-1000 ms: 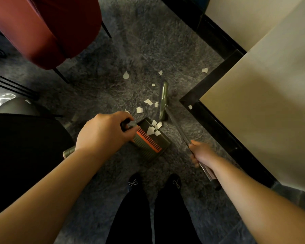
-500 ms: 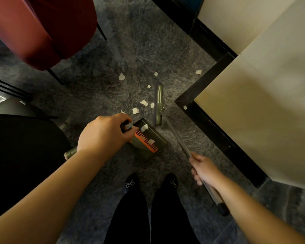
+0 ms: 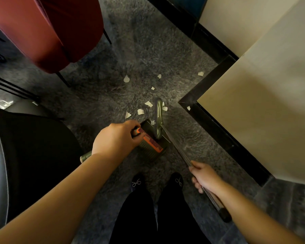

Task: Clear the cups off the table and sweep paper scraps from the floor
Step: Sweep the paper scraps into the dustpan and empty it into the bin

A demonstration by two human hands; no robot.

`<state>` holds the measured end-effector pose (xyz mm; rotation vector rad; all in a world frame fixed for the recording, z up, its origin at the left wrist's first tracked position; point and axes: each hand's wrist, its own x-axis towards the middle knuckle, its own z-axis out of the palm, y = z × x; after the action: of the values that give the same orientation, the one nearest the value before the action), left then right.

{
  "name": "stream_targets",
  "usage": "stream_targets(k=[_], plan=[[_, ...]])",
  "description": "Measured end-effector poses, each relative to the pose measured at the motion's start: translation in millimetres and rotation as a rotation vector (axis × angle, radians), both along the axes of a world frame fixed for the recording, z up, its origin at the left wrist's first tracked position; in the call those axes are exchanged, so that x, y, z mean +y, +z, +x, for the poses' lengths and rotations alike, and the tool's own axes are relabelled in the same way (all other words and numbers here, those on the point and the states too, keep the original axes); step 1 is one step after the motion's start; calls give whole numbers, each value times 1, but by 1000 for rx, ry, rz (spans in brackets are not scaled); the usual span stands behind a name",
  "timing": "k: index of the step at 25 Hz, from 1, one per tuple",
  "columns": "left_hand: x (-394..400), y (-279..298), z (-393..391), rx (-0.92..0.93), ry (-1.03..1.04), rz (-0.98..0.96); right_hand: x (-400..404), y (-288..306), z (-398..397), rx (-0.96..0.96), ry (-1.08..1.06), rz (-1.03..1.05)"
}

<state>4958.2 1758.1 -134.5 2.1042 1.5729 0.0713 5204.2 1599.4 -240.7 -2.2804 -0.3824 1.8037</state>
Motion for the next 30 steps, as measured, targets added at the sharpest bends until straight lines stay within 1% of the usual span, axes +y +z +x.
stream_targets(k=[2, 4, 7, 10, 12, 13, 16, 19, 20, 22, 26, 30], plan=[[0, 2, -7, 5, -13, 9, 3, 10, -1, 16, -14, 24], [3, 3, -18, 11, -26, 52, 16, 12, 10, -12, -6, 45], [14, 5, -33, 53, -59, 52, 40, 1, 29, -4, 9, 4], [21, 6, -40, 75, -108, 41, 50, -18, 35, 80, -106, -68], [23, 4, -42, 61, -119, 63, 47, -28, 29, 61, -56, -67], [23, 3, -44, 57, -117, 73, 42, -31, 23, 54, 1, -56], [24, 1, -50, 66, -106, 76, 23, -29, 7, -59, 132, 18], [23, -1, -54, 52, -88, 79, 7, -19, 0, -70, 74, 41], [23, -1, -53, 50, -84, 75, 7, -16, 0, -84, 83, 45], [24, -1, -51, 50, -81, 72, 15, -16, 3, -112, 124, 69], [24, -2, -46, 54, -107, 104, 48, -34, 16, -207, 273, 124], [24, -3, -42, 46, -107, 124, 78, -53, 25, -188, 370, 78]])
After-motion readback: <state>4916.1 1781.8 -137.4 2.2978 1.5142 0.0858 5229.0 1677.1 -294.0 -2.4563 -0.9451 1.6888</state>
